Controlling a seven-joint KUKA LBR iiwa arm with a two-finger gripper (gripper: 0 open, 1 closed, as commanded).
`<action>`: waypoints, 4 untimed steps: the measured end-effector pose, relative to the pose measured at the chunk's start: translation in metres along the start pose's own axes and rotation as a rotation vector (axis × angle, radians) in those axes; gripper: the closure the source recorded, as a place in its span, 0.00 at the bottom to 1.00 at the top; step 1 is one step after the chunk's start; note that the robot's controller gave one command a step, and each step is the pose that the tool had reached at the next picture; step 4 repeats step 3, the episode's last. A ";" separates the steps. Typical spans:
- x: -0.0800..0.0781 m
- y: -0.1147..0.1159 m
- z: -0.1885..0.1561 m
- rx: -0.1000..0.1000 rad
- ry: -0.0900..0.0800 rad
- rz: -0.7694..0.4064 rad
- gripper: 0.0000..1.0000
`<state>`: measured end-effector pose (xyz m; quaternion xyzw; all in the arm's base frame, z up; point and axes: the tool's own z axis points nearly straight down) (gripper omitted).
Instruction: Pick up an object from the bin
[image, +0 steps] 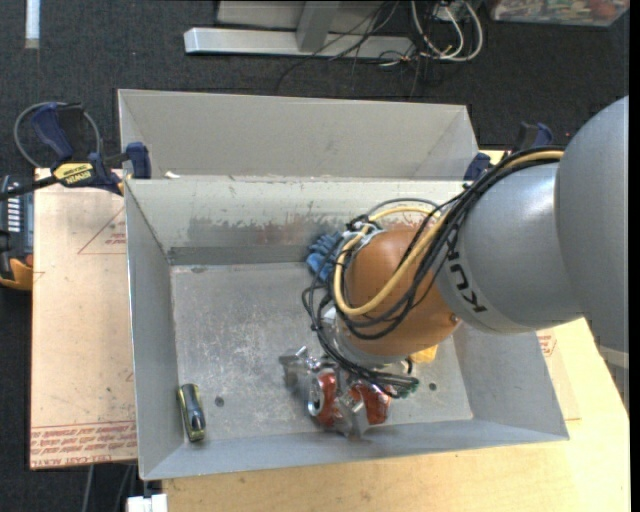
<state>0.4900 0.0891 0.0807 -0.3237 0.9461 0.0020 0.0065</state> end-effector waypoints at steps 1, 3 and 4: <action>0.098 -0.127 0.005 0.003 0.004 -0.238 1.00; 0.112 -0.143 -0.019 0.001 0.006 -0.246 1.00; 0.112 -0.143 -0.019 0.001 0.006 -0.246 1.00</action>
Offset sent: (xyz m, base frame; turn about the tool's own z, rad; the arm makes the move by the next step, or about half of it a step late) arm 0.0000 0.0000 0.0000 0.0000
